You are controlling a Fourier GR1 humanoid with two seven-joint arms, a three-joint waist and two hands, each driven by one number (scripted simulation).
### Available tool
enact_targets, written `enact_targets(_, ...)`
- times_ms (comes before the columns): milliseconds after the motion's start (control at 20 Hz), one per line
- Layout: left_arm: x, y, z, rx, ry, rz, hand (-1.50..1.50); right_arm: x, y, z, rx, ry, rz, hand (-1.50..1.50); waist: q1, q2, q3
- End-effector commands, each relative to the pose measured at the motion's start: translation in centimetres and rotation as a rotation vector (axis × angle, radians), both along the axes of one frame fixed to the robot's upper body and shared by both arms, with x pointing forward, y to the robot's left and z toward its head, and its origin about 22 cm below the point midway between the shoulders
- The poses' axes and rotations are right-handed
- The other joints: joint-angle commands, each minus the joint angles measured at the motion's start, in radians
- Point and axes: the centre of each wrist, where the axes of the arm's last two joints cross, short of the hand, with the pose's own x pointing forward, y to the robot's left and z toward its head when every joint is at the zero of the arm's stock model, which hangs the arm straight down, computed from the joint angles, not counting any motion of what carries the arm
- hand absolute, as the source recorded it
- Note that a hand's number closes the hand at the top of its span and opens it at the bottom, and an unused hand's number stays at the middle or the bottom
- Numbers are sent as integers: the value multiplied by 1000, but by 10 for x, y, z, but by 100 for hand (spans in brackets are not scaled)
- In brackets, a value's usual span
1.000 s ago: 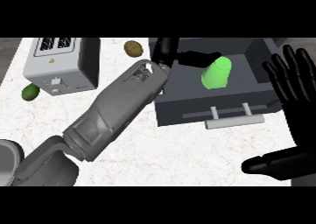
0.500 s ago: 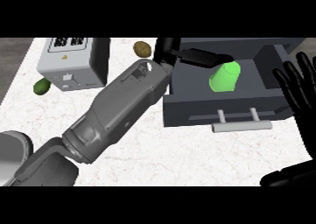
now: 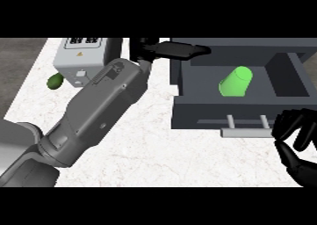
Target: Pick up the cup, place it into the drawer and close the drawer
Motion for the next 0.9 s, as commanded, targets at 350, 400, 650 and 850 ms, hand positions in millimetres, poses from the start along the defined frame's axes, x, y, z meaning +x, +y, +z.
enact_targets(350,-43,108,-37,-52,69,82,-150,1,14,-8,-258,32,-21,150,25,-1,0)
enact_targets(400,-55,100,-22,-65,60,82,-150,3,18,-11,-259,46,-28,150,27,-3,0)
enact_targets(650,-95,154,-60,-91,81,87,-150,18,12,-27,-326,57,-75,150,22,2,0)
enact_targets(850,-101,181,-56,-94,103,95,-150,19,25,-29,-557,-18,-43,150,27,3,0)
